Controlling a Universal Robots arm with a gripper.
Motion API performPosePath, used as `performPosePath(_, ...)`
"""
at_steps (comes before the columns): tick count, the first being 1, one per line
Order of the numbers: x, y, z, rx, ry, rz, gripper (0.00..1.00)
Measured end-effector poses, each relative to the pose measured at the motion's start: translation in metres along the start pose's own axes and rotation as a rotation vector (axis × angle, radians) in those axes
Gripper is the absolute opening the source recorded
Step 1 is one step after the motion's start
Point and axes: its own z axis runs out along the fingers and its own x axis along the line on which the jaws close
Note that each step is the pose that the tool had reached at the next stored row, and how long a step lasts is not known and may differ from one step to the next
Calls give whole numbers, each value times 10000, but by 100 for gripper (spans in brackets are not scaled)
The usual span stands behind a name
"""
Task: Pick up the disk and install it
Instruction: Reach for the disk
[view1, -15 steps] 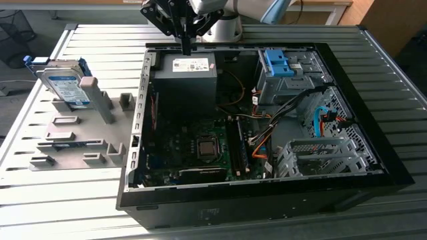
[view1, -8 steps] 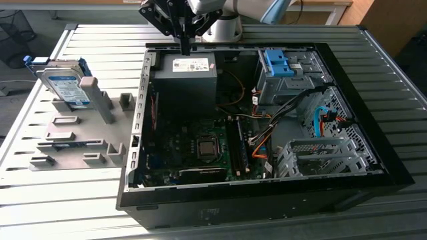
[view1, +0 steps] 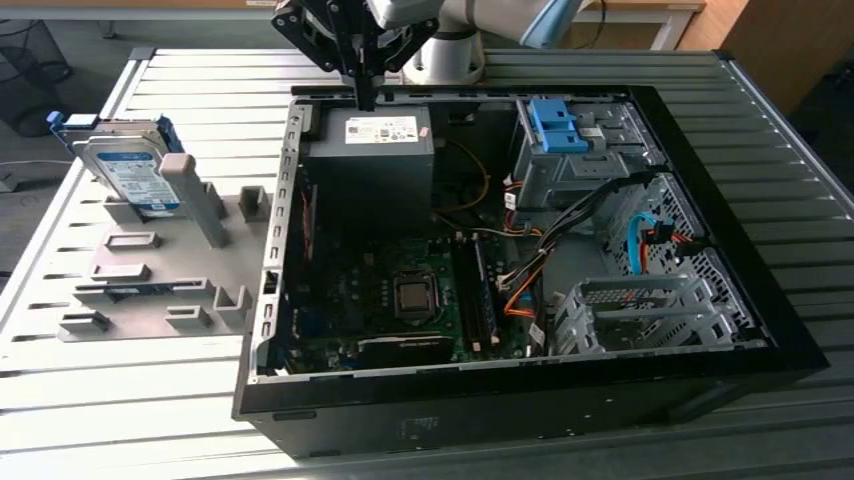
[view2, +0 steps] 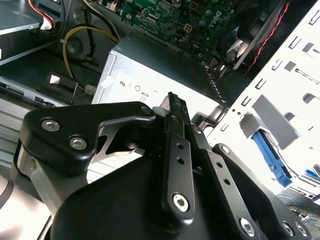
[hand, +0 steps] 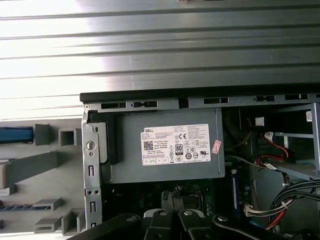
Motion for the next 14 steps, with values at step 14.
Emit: performPosePath(14, 90, -7, 0, -1, 0, -1, 11)
